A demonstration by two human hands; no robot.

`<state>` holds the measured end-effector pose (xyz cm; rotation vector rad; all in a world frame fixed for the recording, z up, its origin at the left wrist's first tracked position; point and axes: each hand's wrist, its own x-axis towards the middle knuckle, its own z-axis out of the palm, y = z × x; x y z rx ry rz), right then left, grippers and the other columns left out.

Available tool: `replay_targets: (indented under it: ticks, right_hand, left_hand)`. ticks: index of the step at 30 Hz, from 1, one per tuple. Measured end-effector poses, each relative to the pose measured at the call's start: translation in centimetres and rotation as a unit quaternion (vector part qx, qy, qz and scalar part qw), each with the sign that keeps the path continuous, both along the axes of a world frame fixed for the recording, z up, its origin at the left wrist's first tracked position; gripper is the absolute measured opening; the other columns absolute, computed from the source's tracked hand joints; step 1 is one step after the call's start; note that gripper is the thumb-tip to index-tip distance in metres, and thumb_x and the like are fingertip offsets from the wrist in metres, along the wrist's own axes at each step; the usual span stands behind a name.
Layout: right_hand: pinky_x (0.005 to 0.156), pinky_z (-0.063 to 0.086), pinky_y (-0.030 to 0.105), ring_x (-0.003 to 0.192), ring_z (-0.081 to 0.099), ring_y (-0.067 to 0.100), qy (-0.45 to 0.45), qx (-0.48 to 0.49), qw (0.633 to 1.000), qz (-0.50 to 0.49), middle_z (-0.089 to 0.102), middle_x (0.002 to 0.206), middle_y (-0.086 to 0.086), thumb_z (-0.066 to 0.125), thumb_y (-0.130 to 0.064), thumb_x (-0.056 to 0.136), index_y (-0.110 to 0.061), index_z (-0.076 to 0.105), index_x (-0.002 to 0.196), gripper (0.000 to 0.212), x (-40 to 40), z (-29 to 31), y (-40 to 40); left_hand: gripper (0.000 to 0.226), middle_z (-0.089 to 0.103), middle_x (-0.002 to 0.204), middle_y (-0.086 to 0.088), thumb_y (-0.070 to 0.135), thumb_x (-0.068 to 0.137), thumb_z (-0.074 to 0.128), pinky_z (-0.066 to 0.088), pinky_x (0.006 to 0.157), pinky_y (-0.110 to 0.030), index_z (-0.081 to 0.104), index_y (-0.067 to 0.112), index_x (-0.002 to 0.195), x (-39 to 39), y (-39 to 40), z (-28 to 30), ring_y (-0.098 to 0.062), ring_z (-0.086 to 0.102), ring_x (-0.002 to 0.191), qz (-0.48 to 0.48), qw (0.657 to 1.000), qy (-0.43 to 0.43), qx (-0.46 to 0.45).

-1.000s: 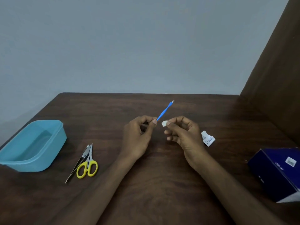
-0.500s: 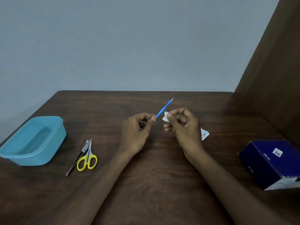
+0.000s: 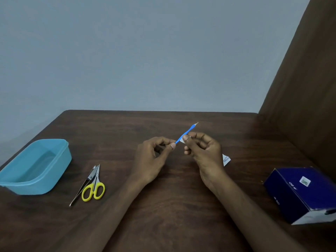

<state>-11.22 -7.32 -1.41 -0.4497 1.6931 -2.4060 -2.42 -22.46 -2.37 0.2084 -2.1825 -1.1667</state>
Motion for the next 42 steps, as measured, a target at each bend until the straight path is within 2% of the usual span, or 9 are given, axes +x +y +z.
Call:
replay_targets:
  ticks: [4,8,12,20,24,28,32,37,42]
  right_hand:
    - [0.065,0.057,0.027,0.062,0.063,0.014,0.021,-0.025,0.999,0.01,0.08,0.088,0.01,0.083,-0.004,0.088,-0.003,0.072,0.108,0.023,-0.01,0.31,0.34]
    - [0.068,0.057,0.029,0.064,0.065,0.015,0.041,0.016,0.999,0.018,0.081,0.089,0.013,0.084,-0.004,0.087,-0.005,0.072,0.09,0.013,0.37,0.05,0.27]
    - [0.065,0.055,0.023,0.07,0.067,0.011,0.049,0.028,0.998,0.019,0.08,0.092,0.013,0.084,-0.005,0.087,-0.002,0.072,0.089,0.012,0.21,-0.13,0.35]
    - [0.065,0.054,0.03,0.066,0.063,0.016,-0.038,-0.024,0.999,-0.013,0.073,0.078,0.009,0.083,-0.002,0.086,-0.01,0.068,0.083,0.018,-0.55,0.24,0.36]
    - [0.063,0.053,0.028,0.063,0.063,0.014,-0.062,-0.016,0.998,0.002,0.076,0.081,0.007,0.085,-0.002,0.085,-0.01,0.064,0.092,0.024,0.28,-0.09,0.14]
    - [0.061,0.052,0.026,0.063,0.059,0.012,-0.058,-0.025,0.998,-0.005,0.078,0.086,0.009,0.081,-0.009,0.092,-0.005,0.073,0.105,0.016,-0.2,0.54,0.39]
    - [0.059,0.052,0.023,0.061,0.059,0.009,-0.056,-0.021,0.998,-0.011,0.08,0.089,0.012,0.069,-0.023,0.103,-0.004,0.077,0.098,0.022,-0.45,0.42,0.23]
    - [0.06,0.051,0.024,0.066,0.059,0.01,-0.024,0.006,1.0,0.005,0.076,0.086,0.008,0.079,-0.019,0.095,-0.004,0.083,0.1,0.017,-0.31,0.08,0.18]
    - [0.058,0.051,0.024,0.06,0.058,0.01,-0.063,-0.029,0.997,-0.016,0.079,0.084,0.009,0.069,-0.027,0.103,-0.005,0.08,0.093,0.027,-0.51,0.42,0.25]
  left_hand:
    - [0.008,0.079,0.086,0.014,0.027,0.099,0.077,0.049,0.062,-0.016,0.084,0.029,0.098,-0.17,0.1,0.18,-0.01,0.071,0.077,0.016,1.0,-0.006,0.019]
    - [0.008,0.078,0.09,0.015,0.027,0.099,0.077,0.048,0.064,-0.013,0.084,0.031,0.099,0.11,-0.08,0.04,-0.009,0.071,0.079,-0.001,1.0,-0.003,-0.007]
    - [0.008,0.077,0.092,0.015,0.027,0.098,0.078,0.048,0.066,-0.014,0.083,0.033,0.099,0.09,-0.02,0.0,-0.013,0.071,0.081,-0.013,1.0,0.009,-0.026]
    - [0.01,0.076,0.09,0.017,0.023,0.096,0.079,0.048,0.069,-0.011,0.084,0.031,0.1,0.21,0.01,0.24,-0.01,0.069,0.081,-0.024,0.999,0.008,-0.034]
    - [0.012,0.074,0.088,0.016,0.022,0.096,0.079,0.047,0.069,-0.011,0.084,0.032,0.099,0.21,-0.01,0.27,-0.012,0.069,0.08,-0.016,0.999,0.021,-0.04]
    - [0.011,0.075,0.088,0.016,0.019,0.096,0.08,0.046,0.069,-0.01,0.084,0.028,0.1,0.32,0.2,0.37,-0.012,0.069,0.079,-0.023,0.998,0.027,-0.051]
    - [0.011,0.075,0.09,0.016,0.019,0.096,0.08,0.045,0.068,-0.009,0.084,0.028,0.1,0.26,0.15,0.43,-0.011,0.069,0.079,-0.027,0.998,0.026,-0.057]
    - [0.01,0.076,0.09,0.018,0.021,0.096,0.08,0.046,0.069,-0.01,0.083,0.031,0.099,0.11,-0.02,0.26,-0.01,0.069,0.08,-0.016,0.999,0.021,-0.039]
    - [0.011,0.075,0.089,0.021,0.022,0.096,0.08,0.045,0.068,-0.008,0.084,0.033,0.098,0.17,0.12,0.42,-0.009,0.07,0.08,-0.026,0.998,0.012,-0.053]
